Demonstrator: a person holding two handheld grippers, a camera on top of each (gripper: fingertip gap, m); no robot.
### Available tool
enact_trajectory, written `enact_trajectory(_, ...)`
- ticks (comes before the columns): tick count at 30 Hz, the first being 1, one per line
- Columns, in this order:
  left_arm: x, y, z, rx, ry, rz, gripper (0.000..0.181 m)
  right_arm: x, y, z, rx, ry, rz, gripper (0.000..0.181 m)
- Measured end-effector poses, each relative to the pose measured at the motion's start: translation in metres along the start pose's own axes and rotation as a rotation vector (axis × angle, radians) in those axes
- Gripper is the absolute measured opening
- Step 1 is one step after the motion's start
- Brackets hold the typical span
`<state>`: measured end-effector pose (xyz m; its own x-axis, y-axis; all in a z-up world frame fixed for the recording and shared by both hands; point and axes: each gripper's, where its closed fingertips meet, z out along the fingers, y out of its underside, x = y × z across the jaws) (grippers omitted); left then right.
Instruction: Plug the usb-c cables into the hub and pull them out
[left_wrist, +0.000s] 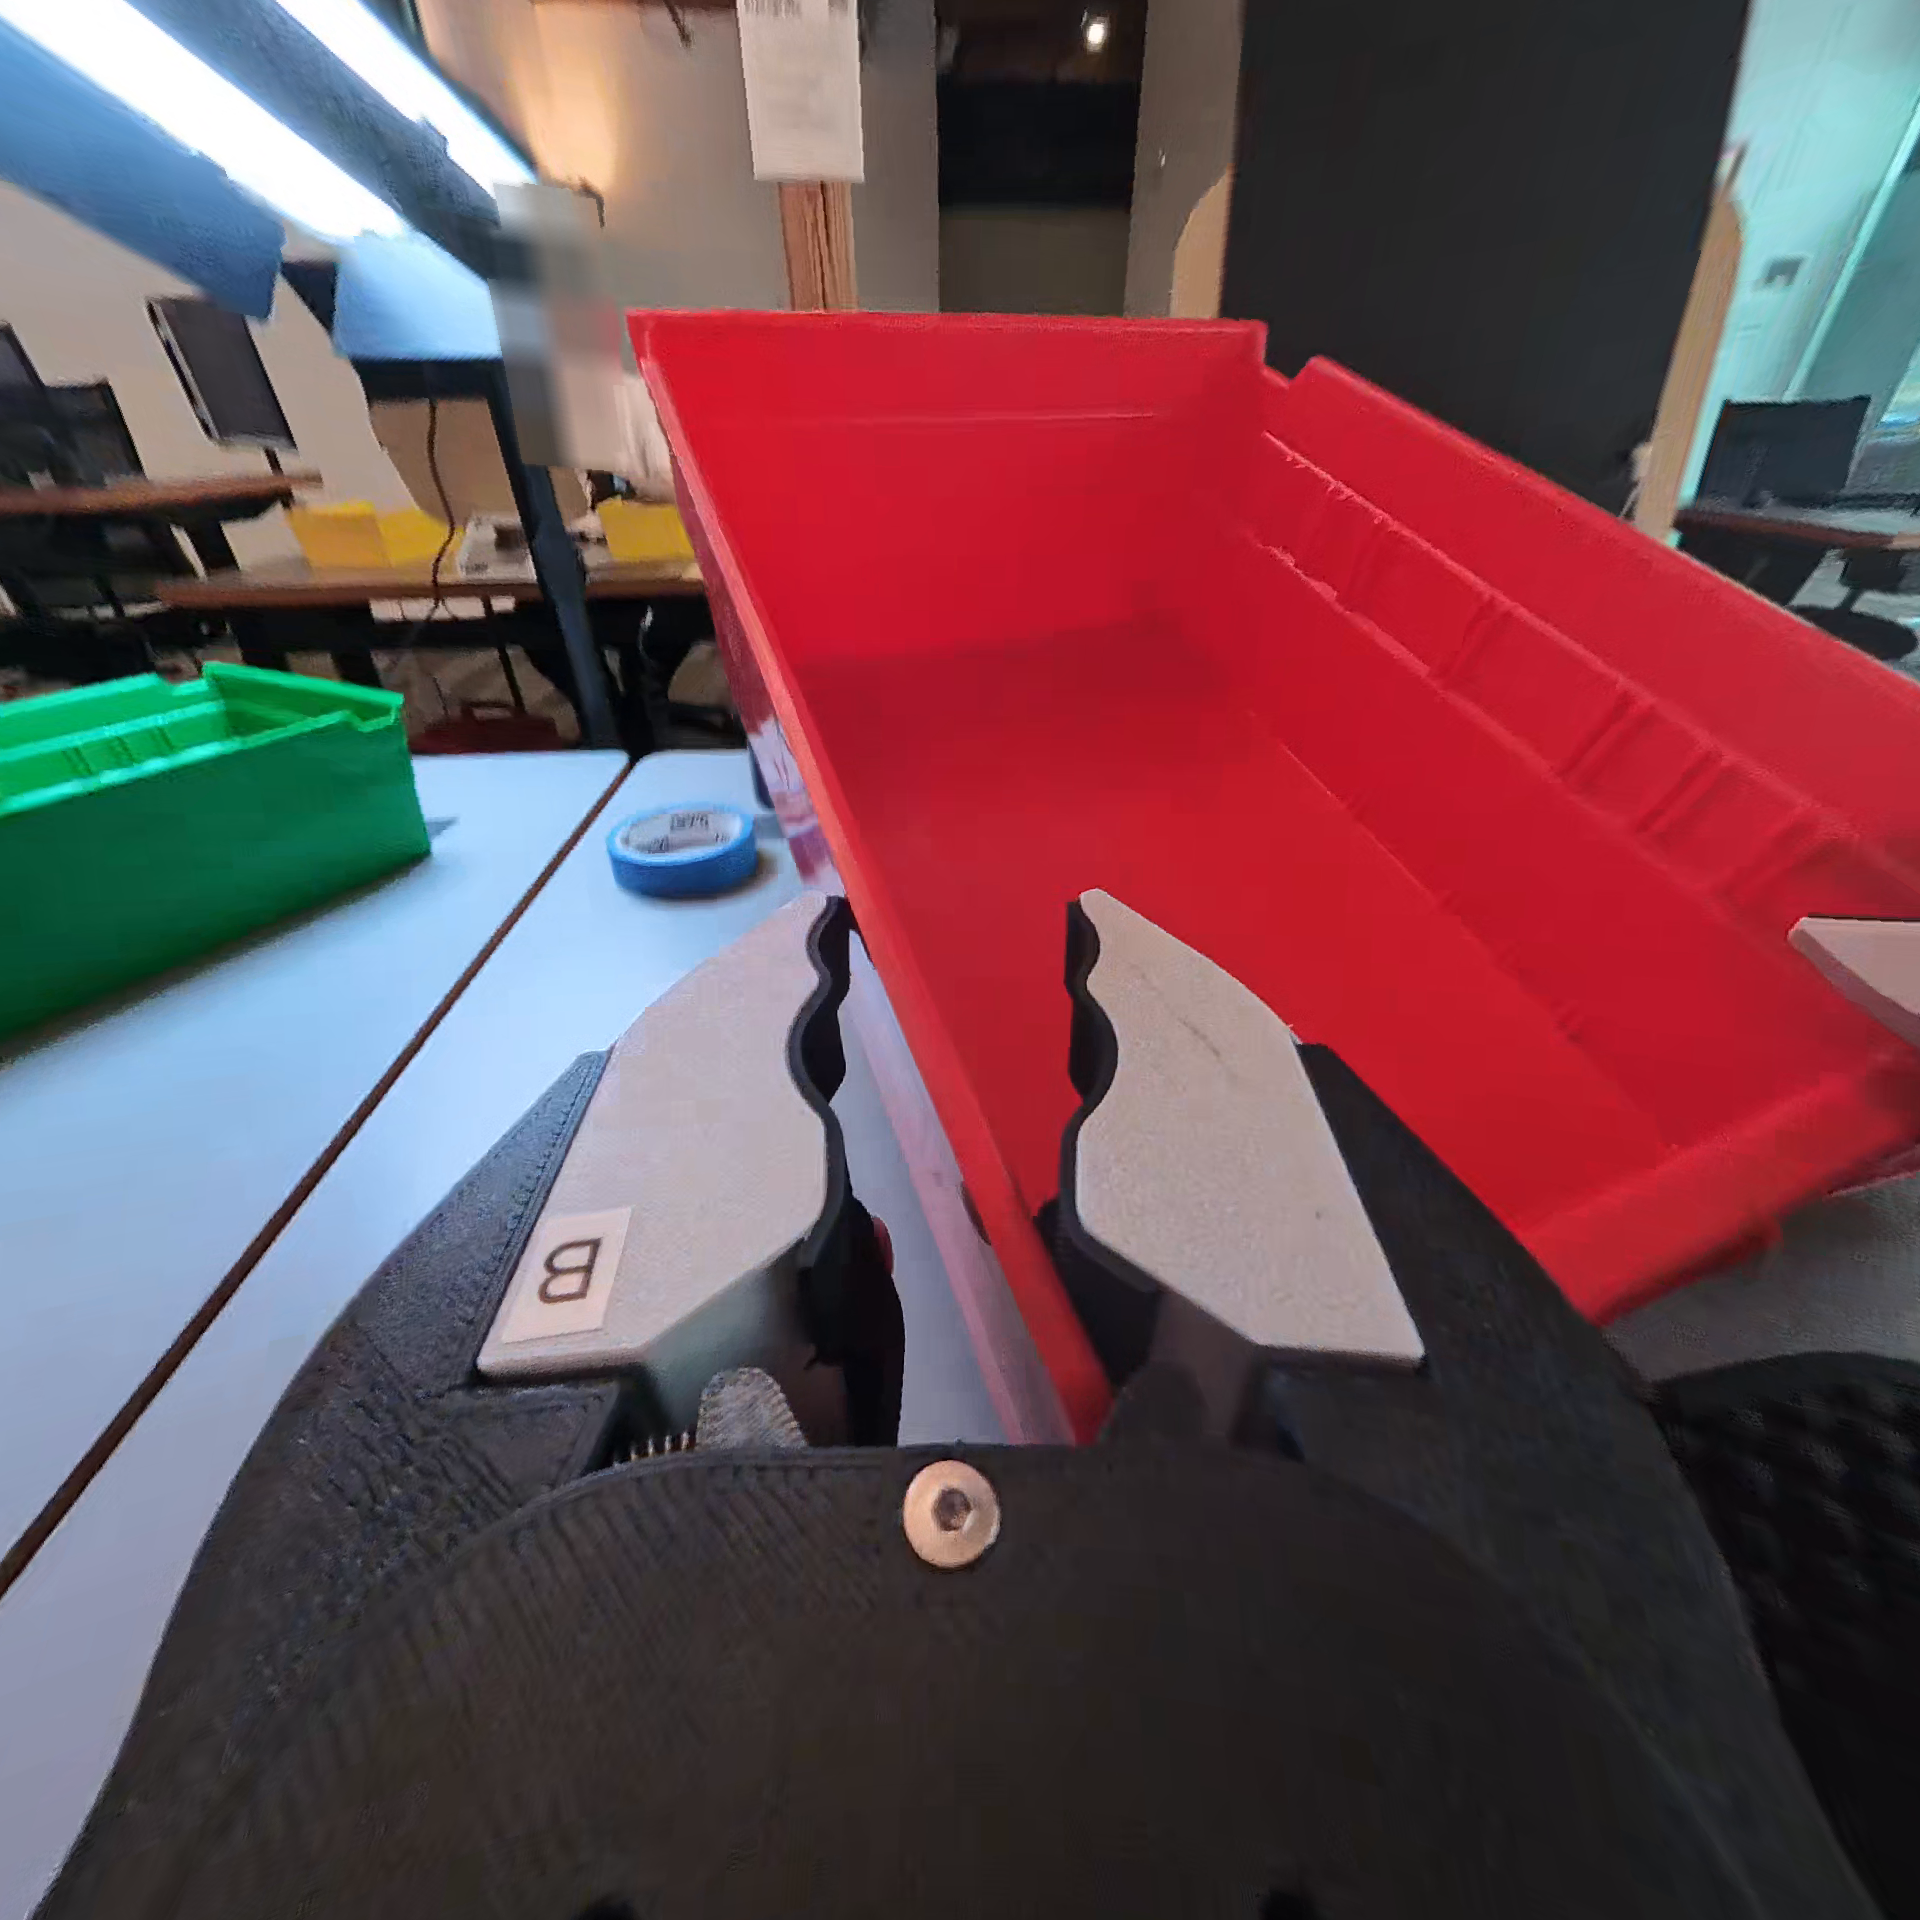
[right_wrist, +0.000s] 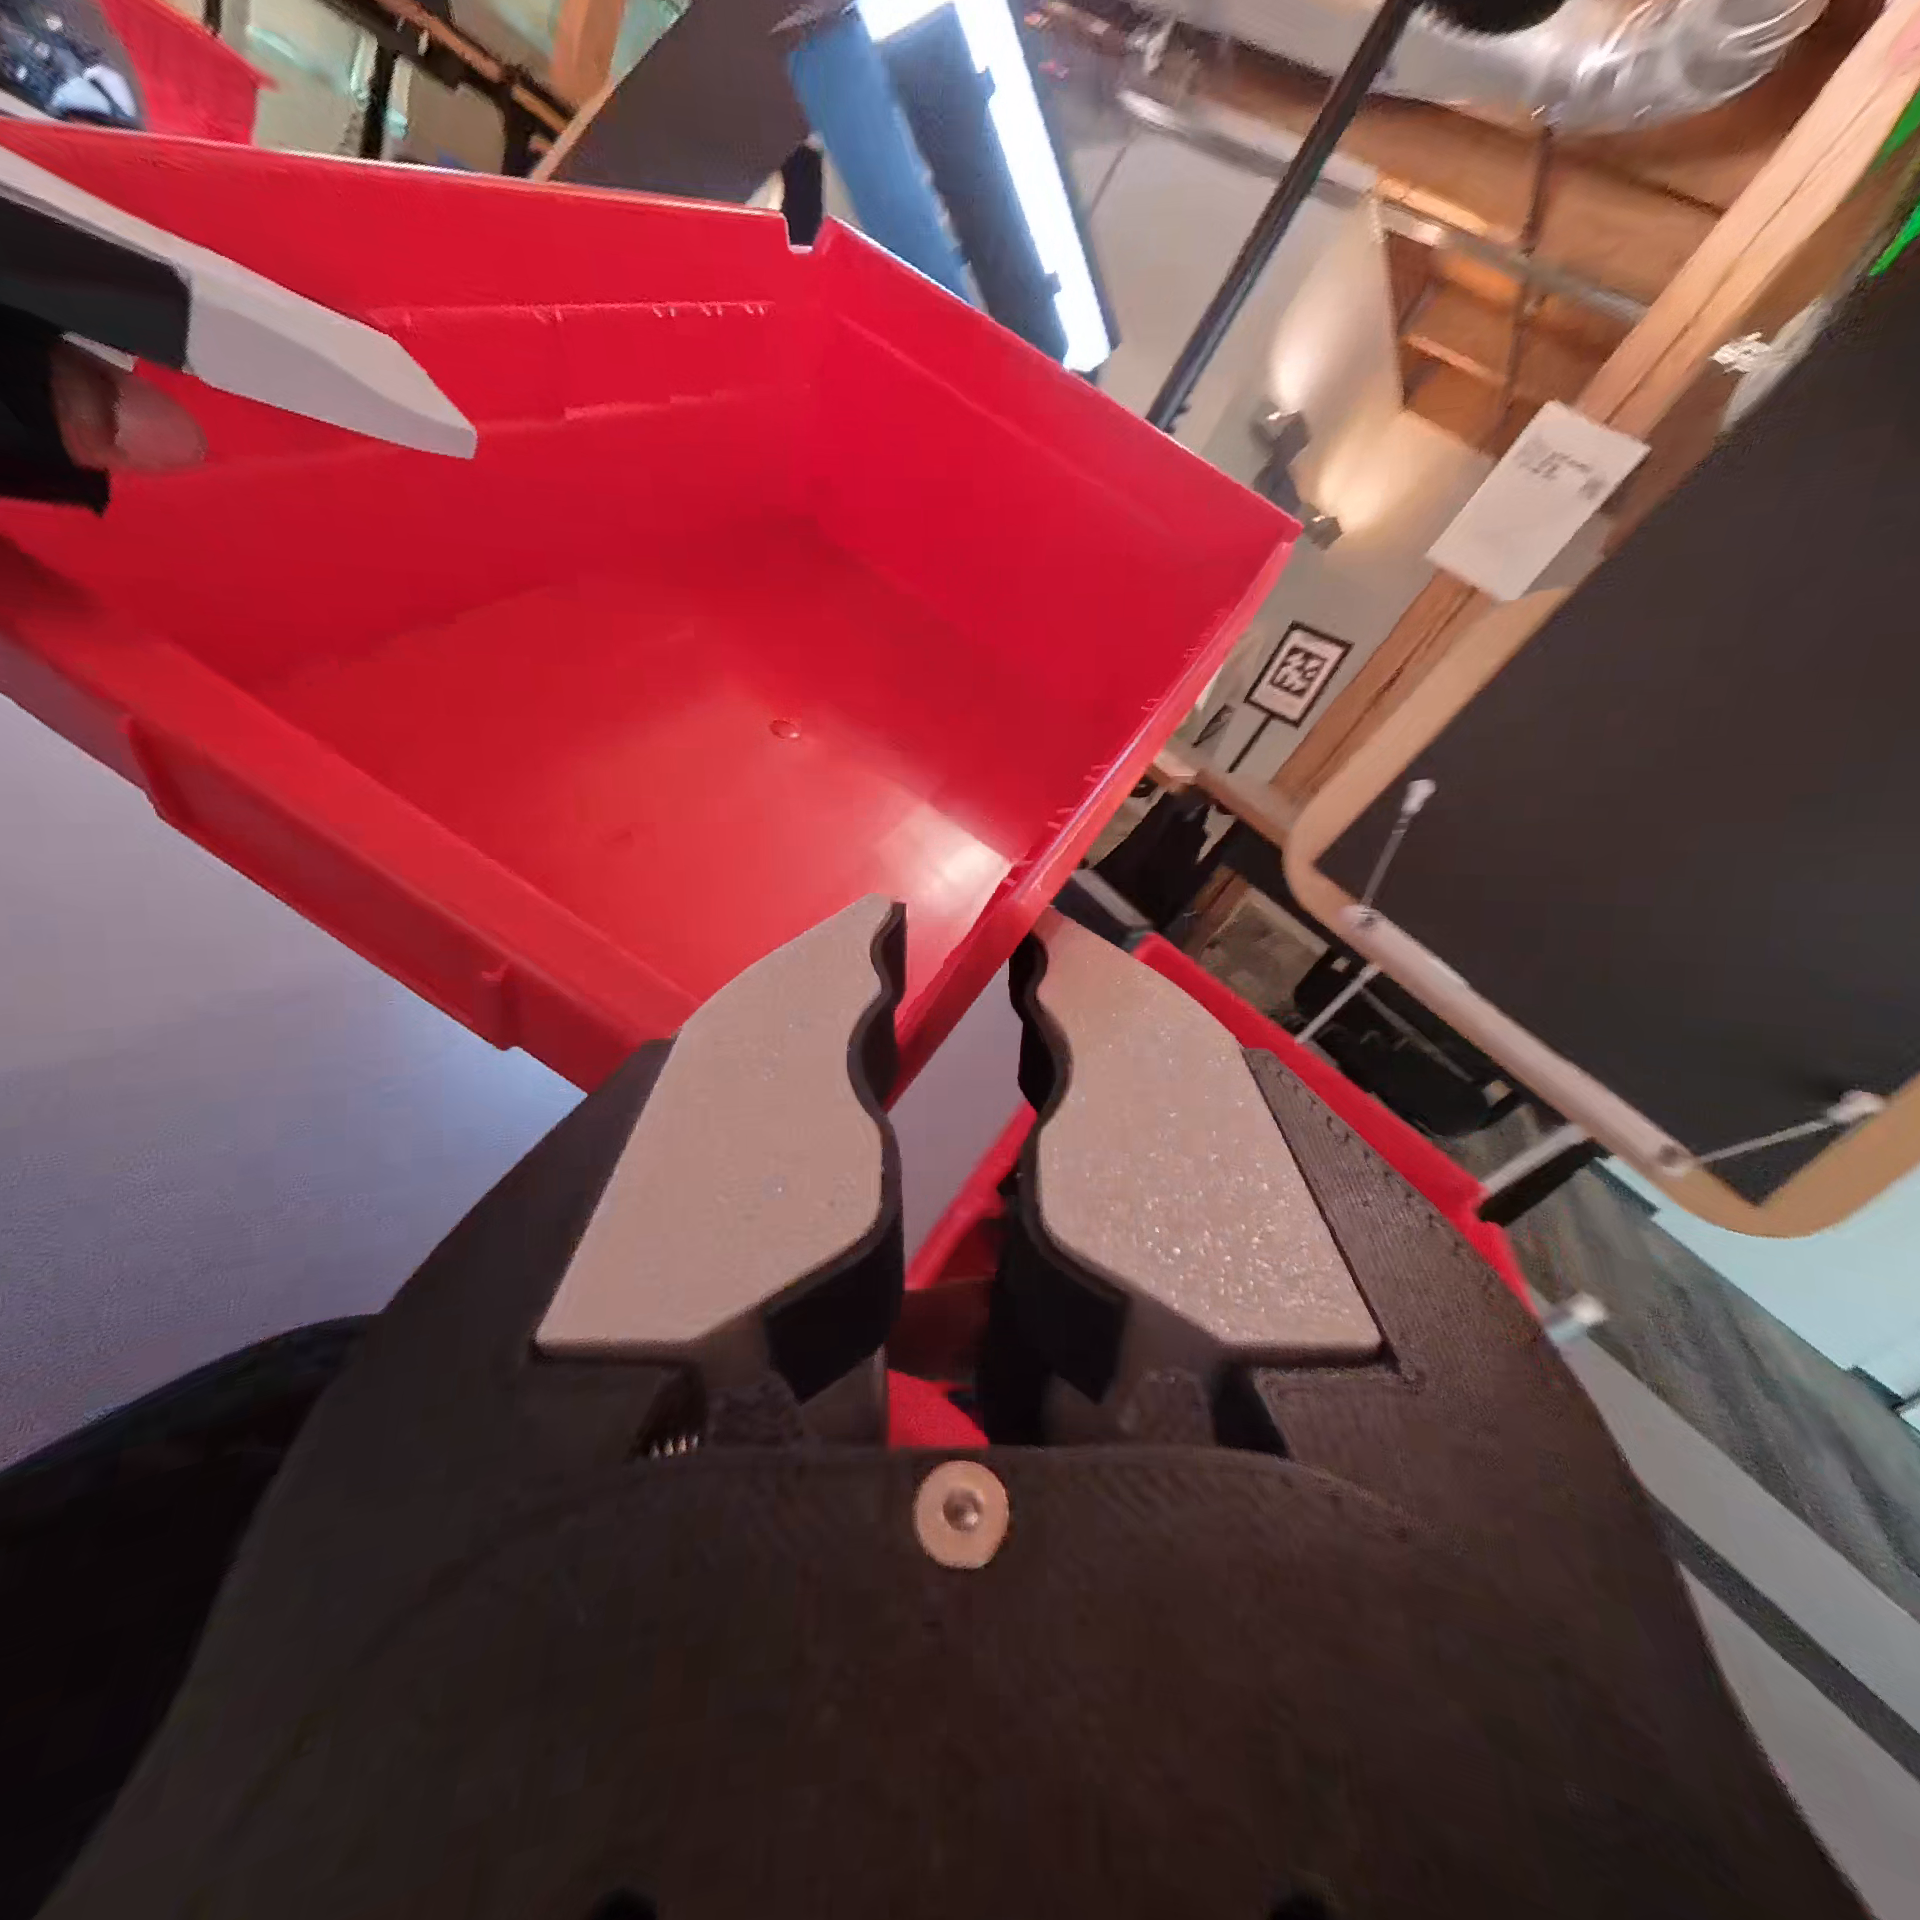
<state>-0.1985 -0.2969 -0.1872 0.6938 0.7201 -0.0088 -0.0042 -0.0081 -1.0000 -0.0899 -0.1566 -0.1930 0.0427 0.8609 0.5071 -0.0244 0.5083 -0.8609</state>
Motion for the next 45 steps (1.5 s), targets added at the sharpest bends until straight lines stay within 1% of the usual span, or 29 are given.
enact_trajectory(3,0.038,-0.026,0.005,0.057,0.035,0.034,0.039,0.037,-0.006,-0.025,0.036,0.072,-0.008,0.017)
enact_trajectory(6,0.088,-0.045,0.020,0.114,0.119,0.041,0.039,0.080,-0.006,-0.056,0.063,0.191,-0.016,0.016)
enact_trajectory(10,0.167,-0.068,0.045,0.171,0.271,0.048,0.039,0.142,0.003,-0.108,0.053,0.374,-0.035,0.014)
enact_trajectory(14,0.256,-0.081,0.067,0.165,0.431,0.074,0.042,0.200,0.023,-0.165,-0.018,0.543,-0.044,0.013)
enact_trajectory(17,0.325,-0.080,0.083,0.162,0.545,0.055,0.042,0.240,0.043,-0.210,-0.095,0.709,-0.097,0.010)
enact_trajectory(20,0.394,-0.069,0.096,0.149,0.644,0.018,0.041,0.277,0.068,-0.256,-0.184,0.882,-0.139,0.008)
enact_trajectory(23,0.457,-0.047,0.100,0.083,0.738,0.043,0.047,0.305,0.094,-0.295,-0.195,0.962,-0.037,0.006)
enact_trajectory(25,0.489,-0.030,0.103,0.020,0.793,0.030,0.049,0.317,0.112,-0.314,-0.191,0.985,0.044,0.005)
enact_trajectory(26,0.501,-0.021,0.105,-0.004,0.811,0.020,0.049,0.322,0.121,-0.321,-0.214,0.999,0.056,0.004)
enact_trajectory(28,0.519,-0.004,0.113,-0.051,0.820,0.013,0.048,0.328,0.141,-0.328,-0.261,1.018,0.061,0.004)
enact_trajectory(30,0.529,0.011,0.119,-0.090,0.817,0.019,0.048,0.331,0.163,-0.331,-0.282,1.010,0.107,0.004)
enact_trajectory(34,0.538,0.032,0.125,-0.116,0.794,0.104,0.051,0.332,0.200,-0.330,-0.317,0.977,0.252,0.004)
enact_trajectory(35,0.539,0.036,0.127,-0.136,0.796,0.093,0.052,0.332,0.208,-0.329,-0.328,0.968,0.266,0.004)
enact_trajectory(40,0.538,0.056,0.137,-0.170,0.775,0.113,0.053,0.327,0.235,-0.321,-0.357,0.935,0.299,0.005)
enact_trajectory(45,0.542,0.078,0.138,-0.252,0.802,0.084,0.060,0.323,0.260,-0.319,-0.416,0.892,0.350,0.005)
